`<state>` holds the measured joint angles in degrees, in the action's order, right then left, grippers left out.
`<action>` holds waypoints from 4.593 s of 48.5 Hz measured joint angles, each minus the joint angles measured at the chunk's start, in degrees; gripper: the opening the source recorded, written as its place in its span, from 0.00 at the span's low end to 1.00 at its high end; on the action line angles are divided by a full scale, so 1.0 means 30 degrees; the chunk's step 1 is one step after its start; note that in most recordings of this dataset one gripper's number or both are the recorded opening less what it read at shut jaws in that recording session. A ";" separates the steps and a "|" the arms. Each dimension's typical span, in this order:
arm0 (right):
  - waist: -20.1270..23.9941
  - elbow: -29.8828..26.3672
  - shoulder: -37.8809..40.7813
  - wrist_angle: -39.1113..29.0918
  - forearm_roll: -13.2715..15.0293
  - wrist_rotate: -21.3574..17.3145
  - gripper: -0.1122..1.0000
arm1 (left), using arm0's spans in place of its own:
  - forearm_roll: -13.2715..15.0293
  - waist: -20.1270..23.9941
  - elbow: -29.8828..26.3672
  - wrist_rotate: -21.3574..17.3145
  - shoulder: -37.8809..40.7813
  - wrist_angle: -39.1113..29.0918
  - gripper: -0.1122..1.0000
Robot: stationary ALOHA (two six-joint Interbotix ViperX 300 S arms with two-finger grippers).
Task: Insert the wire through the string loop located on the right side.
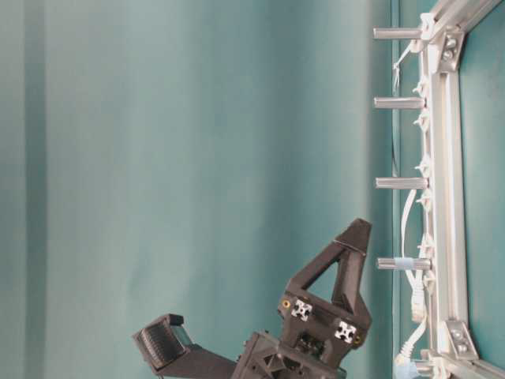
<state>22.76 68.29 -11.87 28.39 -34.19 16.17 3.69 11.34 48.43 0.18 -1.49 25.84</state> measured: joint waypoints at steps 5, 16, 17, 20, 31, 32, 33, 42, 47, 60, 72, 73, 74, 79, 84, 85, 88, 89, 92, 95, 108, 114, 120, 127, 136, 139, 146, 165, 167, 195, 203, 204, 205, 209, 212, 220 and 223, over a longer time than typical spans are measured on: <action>-0.0029 0.0000 0.0000 0.0000 0.0000 0.0000 0.20 | 0.0000 -0.0469 -0.0029 0.0029 0.0000 -0.0410 0.76; -0.0029 0.0000 0.0000 0.0000 -0.0029 0.0029 0.20 | 0.0000 -0.2578 -0.0088 0.0205 0.0000 -0.2373 0.76; -0.0029 0.0029 0.0000 -0.0029 0.0000 0.0029 0.20 | 0.0000 -0.2813 -0.0088 0.0293 0.0000 -0.2520 0.76; -0.0029 0.0029 0.0000 0.0000 0.0000 0.0000 0.20 | 0.0000 -0.3428 -0.0205 0.0820 0.0000 -0.2930 0.76; -0.0029 0.0000 0.0000 0.0000 0.0000 0.0029 0.20 | 0.0029 -0.5127 -0.0469 0.3516 0.0000 -0.3516 0.76; 0.0000 0.0029 0.0000 0.0000 0.0000 0.0029 0.20 | 0.0000 -0.5215 -0.0469 0.3662 0.0029 -0.3545 0.76; -0.0029 0.0029 0.0000 0.0000 0.0000 0.0029 0.20 | 0.0000 -0.5332 -0.0469 0.3867 0.0000 -0.3574 0.76; -0.0029 0.0000 0.0000 0.0000 -0.0029 0.0000 0.20 | 0.0000 -0.5947 -0.0469 0.4512 0.0029 -0.3691 0.76; -0.0029 0.0000 0.0000 0.0029 0.0000 0.0000 0.20 | 0.0000 -0.5947 -0.0469 0.4541 0.0000 -0.3721 0.76; -0.0029 0.0000 0.0000 0.0059 0.0000 0.0029 0.20 | 0.0000 -0.5977 -0.1260 0.4541 0.0879 -0.3750 0.76; -0.0029 0.0029 0.0000 0.0146 0.0000 0.0029 0.20 | 0.0000 -0.6182 -0.3838 0.4541 0.3164 -0.4248 0.76; -0.0029 0.0029 0.0000 0.0176 0.0000 0.0029 0.20 | 0.0000 -0.6182 -0.4072 0.4541 0.3398 -0.4277 0.76; -0.0029 0.0029 0.0000 0.0205 0.0000 0.0029 0.20 | 0.0000 -0.6182 -0.4336 0.4541 0.3604 -0.4336 0.76; -0.0029 0.0029 0.0000 0.0293 0.0000 0.0029 0.20 | 0.0000 -0.6182 -0.5596 0.4541 0.4658 -0.4453 0.77; -0.0029 0.0000 0.0000 0.0410 0.0000 0.0029 0.20 | 0.0000 -0.6182 -0.6826 0.4541 0.5625 -0.4482 0.77; -0.0029 0.0029 0.0000 0.0439 0.0000 0.0029 0.20 | 0.0000 -0.6182 -0.7090 0.4512 0.5859 -0.4482 0.77; -0.0029 0.0029 0.0000 0.0469 0.0000 0.0029 0.20 | 0.0000 -0.6211 -0.7939 0.4512 0.6504 -0.4482 0.77; -0.0029 0.0029 0.0000 0.0469 0.0000 0.0029 0.20 | -0.0029 -0.6211 -0.8174 0.4512 0.6709 -0.4482 0.77; -0.0029 0.0029 0.0000 0.0469 0.0000 0.0029 0.20 | -0.0029 -0.6240 -0.8789 0.4512 0.7148 -0.4512 0.78; -0.0029 0.0029 0.0000 0.0469 0.0000 0.0029 0.20 | -0.0029 -0.6240 -0.9404 0.4512 0.7559 -0.4512 0.78; -0.0029 0.0029 -0.0029 0.0469 -0.0029 0.0029 0.20 | -0.0059 -0.6299 -1.1104 0.4541 0.8789 -0.4512 0.80; -0.0029 0.0000 0.0000 0.0557 0.0000 0.0029 0.20 | -0.0059 -0.6445 -1.1631 0.4512 0.9287 -0.4482 0.80; -0.0029 0.0029 0.0000 0.0703 0.0000 0.0029 0.20 | -0.0059 -0.6533 -1.2100 0.4512 0.9697 -0.4512 0.79; -0.0029 0.0029 0.0000 0.0732 0.0000 0.0029 0.20 | -0.0059 -0.6533 -1.2246 0.4541 0.9814 -0.4600 0.76; 0.0000 0.0029 0.0000 0.0762 0.0000 0.0029 0.20 | -0.0059 -0.6533 -1.2275 0.4541 0.9814 -0.5303 0.47; 0.0000 0.0029 0.0000 0.0732 0.0000 0.0029 0.20 | -0.0088 -0.6445 -1.2275 0.4541 0.9814 -0.5537 0.32; -0.0029 0.0000 0.0000 0.0732 0.0000 0.0029 0.20 | -0.0088 -0.6387 -1.2275 0.4541 0.9814 -0.5684 0.28; 0.0000 0.0029 0.0000 0.0703 0.0146 0.0059 0.20 | -0.0059 -0.6387 -1.2305 0.4541 0.9844 -0.5742 0.28; -0.0029 0.0029 0.0000 0.0674 0.0205 0.0088 0.20 | -0.0088 -0.6387 -1.2305 0.4570 0.9814 -0.5742 0.28; -0.0088 0.0000 0.0000 0.0117 0.0352 0.0000 0.20 | -0.0088 -0.6387 -1.2334 0.4717 0.9814 -0.5742 0.28; -0.0117 0.0117 -0.0029 0.0088 0.0352 0.0000 0.37 | -0.0088 -0.6387 -1.2363 0.4717 0.9814 -0.5713 0.28; -0.0117 0.0146 -0.0029 0.0059 0.0352 0.0000 0.43 | -0.0059 -0.6387 -1.2334 0.4717 0.9814 -0.5742 0.28; -0.0117 0.0234 -0.0029 0.0059 0.0381 0.0000 0.49 | -0.0059 -0.6387 -1.2363 0.4717 0.9844 -0.5713 0.28; -0.0117 0.0469 -0.0205 0.0029 0.0322 -0.0059 0.72 | -0.0059 -0.6416 -1.2334 0.4717 0.9814 -0.5742 0.28; -0.0117 0.0703 -0.0498 0.0000 0.0322 -0.0029 0.85 | -0.0088 -0.6416 -1.2334 0.4717 0.9814 -0.5742 0.28; -0.0117 0.1289 -0.1523 -0.0059 0.0293 -0.0059 0.86 | -0.0059 -0.6416 -1.2334 0.4717 0.9844 -0.5742 0.28; -0.0146 0.1377 -0.1816 -0.0059 0.0234 -0.0029 0.86 | -0.0059 -0.6416 -1.2363 0.4717 0.9844 -0.5742 0.28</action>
<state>22.32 72.42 -17.31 28.21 -33.49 16.08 3.52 -7.91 11.34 14.33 28.04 8.61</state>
